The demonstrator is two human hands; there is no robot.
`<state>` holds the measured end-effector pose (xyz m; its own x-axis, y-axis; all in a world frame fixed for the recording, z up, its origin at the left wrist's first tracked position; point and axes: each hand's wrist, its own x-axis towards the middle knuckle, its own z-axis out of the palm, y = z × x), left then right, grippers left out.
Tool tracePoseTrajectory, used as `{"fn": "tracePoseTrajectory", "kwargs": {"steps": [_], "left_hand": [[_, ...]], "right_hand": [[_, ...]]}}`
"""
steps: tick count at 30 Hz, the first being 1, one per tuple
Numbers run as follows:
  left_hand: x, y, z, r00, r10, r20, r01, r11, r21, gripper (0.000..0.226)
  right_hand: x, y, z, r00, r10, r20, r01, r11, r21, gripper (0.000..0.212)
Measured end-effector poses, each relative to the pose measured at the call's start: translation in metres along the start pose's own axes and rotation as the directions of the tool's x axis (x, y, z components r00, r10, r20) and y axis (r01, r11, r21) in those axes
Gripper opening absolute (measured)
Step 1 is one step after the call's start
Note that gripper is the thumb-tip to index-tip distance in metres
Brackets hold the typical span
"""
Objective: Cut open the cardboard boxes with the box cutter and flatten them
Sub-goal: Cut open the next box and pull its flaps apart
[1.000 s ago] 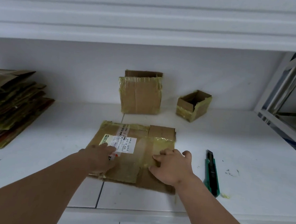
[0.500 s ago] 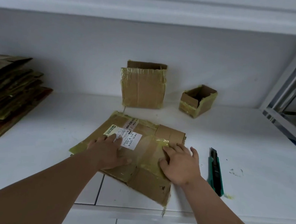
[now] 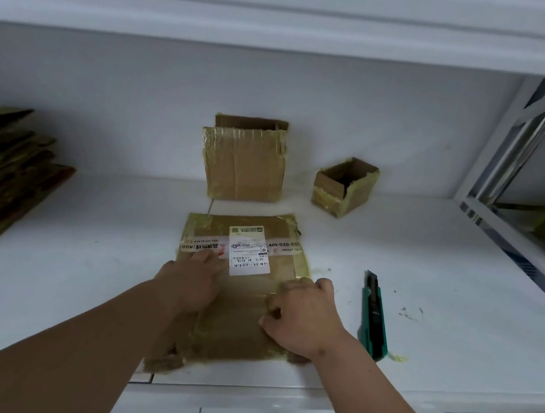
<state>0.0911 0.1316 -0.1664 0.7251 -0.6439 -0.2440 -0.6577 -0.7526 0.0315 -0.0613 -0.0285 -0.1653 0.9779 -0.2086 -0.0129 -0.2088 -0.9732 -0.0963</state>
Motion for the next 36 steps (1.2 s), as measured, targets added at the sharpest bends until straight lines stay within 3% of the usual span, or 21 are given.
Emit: {"fn": "tracePoseTrajectory", "kwargs": {"steps": [2, 4, 7, 9, 12, 13, 15, 17, 19, 21, 23, 27, 30, 32, 36], "left_hand": [[-0.003, 0.001, 0.005, 0.999, 0.002, 0.032, -0.001, 1.0, -0.022, 0.066], [-0.008, 0.004, 0.015, 1.0, -0.007, 0.014, 0.007, 1.0, -0.013, 0.086], [-0.016, 0.008, 0.033, 0.998, -0.03, -0.059, 0.03, 1.0, -0.002, 0.119], [-0.019, 0.009, 0.036, 0.992, -0.048, -0.113, 0.047, 0.999, -0.005, 0.115], [-0.023, 0.013, 0.035, 0.995, -0.058, -0.081, 0.056, 0.998, -0.027, 0.081], [-0.023, 0.014, 0.035, 0.997, -0.058, -0.05, 0.056, 0.998, -0.037, 0.084], [-0.025, 0.013, 0.035, 0.999, -0.038, -0.015, 0.038, 0.999, -0.035, 0.111], [-0.029, 0.012, 0.034, 0.999, -0.028, 0.016, 0.029, 0.999, -0.027, 0.124], [-0.029, 0.01, 0.028, 0.999, -0.035, 0.017, 0.036, 0.999, -0.04, 0.113], [-0.025, 0.009, 0.021, 0.999, -0.041, -0.024, 0.04, 0.999, -0.025, 0.08], [-0.021, 0.009, 0.014, 0.997, -0.033, -0.068, 0.032, 0.999, -0.007, 0.065], [-0.011, 0.009, 0.009, 0.997, -0.011, -0.076, 0.017, 0.997, 0.08, 0.058], [-0.003, 0.006, 0.009, 0.99, -0.003, -0.138, 0.009, 0.999, 0.04, 0.049], [0.002, 0.006, 0.012, 0.992, -0.003, -0.129, 0.002, 1.0, -0.009, 0.048], [0.008, 0.009, 0.011, 0.999, 0.005, -0.045, -0.009, 0.997, -0.077, 0.056]], "right_hand": [[0.0, -0.002, 0.003, 0.997, -0.03, -0.076, 0.035, 0.998, 0.06, 0.026], [0.0, -0.004, 0.012, 0.989, -0.063, -0.132, 0.078, 0.991, 0.112, 0.041], [-0.003, -0.008, 0.026, 0.997, -0.059, 0.057, 0.054, 0.993, 0.102, 0.072], [-0.001, -0.008, 0.029, 0.988, -0.036, 0.148, 0.028, 0.998, 0.058, 0.083], [0.006, -0.007, 0.017, 0.99, -0.039, 0.137, 0.031, 0.998, 0.063, 0.077], [0.007, -0.007, 0.014, 0.993, -0.04, 0.109, 0.033, 0.997, 0.064, 0.075], [0.004, -0.006, 0.014, 0.997, -0.024, 0.077, 0.02, 0.998, 0.053, 0.075], [-0.002, -0.007, 0.016, 0.99, 0.008, 0.143, -0.016, 0.999, 0.05, 0.078], [0.002, -0.009, 0.008, 0.99, 0.013, 0.142, -0.014, 1.0, 0.004, 0.073], [0.013, -0.011, -0.002, 0.999, 0.013, 0.035, -0.011, 0.998, -0.055, 0.061], [0.02, -0.009, -0.002, 0.999, 0.038, -0.03, -0.039, 0.999, -0.021, 0.064], [0.022, -0.002, 0.014, 0.974, 0.078, 0.213, -0.072, 0.997, -0.038, 0.08], [0.04, -0.004, -0.001, 0.991, 0.082, 0.11, -0.069, 0.991, -0.117, 0.08], [0.044, -0.005, -0.001, 0.994, 0.091, 0.056, -0.087, 0.994, -0.067, 0.076], [0.041, -0.002, 0.007, 0.979, 0.115, 0.167, -0.115, 0.993, -0.008, 0.075]]}}
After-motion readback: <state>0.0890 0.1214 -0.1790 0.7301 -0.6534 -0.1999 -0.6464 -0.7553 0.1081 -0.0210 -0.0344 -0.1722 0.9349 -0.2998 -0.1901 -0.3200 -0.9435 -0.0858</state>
